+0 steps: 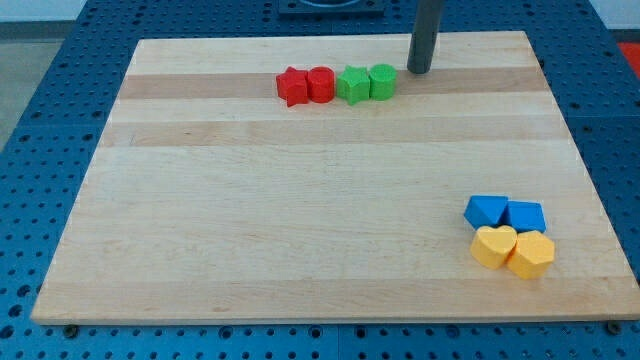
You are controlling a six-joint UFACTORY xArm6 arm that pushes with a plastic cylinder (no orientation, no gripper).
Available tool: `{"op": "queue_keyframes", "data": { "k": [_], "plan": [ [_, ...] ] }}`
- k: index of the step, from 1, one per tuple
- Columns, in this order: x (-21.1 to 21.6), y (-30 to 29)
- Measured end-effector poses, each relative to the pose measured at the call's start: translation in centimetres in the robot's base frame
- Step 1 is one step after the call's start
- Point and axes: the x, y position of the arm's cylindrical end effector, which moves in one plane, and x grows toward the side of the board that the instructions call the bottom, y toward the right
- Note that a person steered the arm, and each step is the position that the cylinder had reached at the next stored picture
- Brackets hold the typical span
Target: Move green circle to the center
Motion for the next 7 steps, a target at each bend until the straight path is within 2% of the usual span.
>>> {"op": "queue_keyframes", "data": {
  "k": [3, 5, 7],
  "plan": [
    [2.5, -3.2],
    [3.4, -8.1],
    [6.2, -8.9]
  ]
}}
